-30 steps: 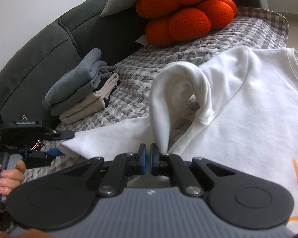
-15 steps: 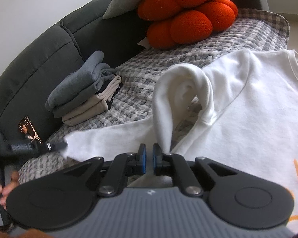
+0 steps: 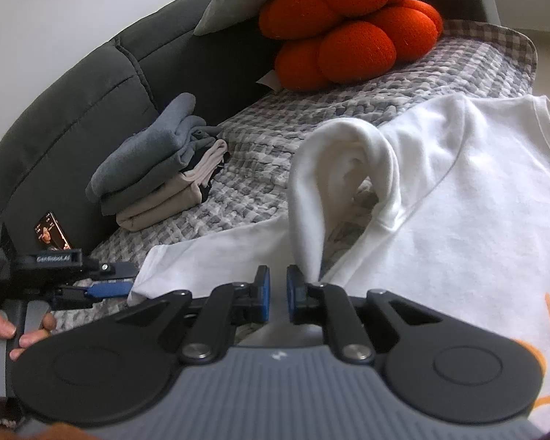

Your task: Fold clothes

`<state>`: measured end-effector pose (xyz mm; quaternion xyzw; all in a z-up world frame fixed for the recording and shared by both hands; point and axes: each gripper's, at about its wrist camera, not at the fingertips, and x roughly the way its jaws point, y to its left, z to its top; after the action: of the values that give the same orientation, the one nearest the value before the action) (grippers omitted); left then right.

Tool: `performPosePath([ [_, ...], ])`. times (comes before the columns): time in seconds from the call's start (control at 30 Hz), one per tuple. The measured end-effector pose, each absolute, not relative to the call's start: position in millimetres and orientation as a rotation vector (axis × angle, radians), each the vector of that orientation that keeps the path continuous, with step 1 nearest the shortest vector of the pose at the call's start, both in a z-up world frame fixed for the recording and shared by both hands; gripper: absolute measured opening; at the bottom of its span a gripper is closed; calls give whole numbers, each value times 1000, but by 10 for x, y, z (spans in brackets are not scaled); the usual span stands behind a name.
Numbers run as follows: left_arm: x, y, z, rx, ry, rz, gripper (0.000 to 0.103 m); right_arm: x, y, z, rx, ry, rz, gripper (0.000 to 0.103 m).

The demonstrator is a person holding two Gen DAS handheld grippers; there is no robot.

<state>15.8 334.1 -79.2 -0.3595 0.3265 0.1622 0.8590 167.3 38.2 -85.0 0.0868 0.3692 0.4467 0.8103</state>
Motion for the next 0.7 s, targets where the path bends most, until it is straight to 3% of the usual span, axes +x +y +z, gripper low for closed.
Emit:
performPosePath([
  [0.3,455,3164,-821,-657,659,293,50,1634,412,-847,157,765,946,16],
  [0.43,507,3091,-812,-593,654,318,38,1628,416,-854,157,762,945,16],
  [0.57,525,3013,-791,-521,646,333,14,1626,420,-855,158,759,943,16],
  [0.7,554,2969,-762,-499,637,334,3,1623,420,-857,159,757,942,16],
])
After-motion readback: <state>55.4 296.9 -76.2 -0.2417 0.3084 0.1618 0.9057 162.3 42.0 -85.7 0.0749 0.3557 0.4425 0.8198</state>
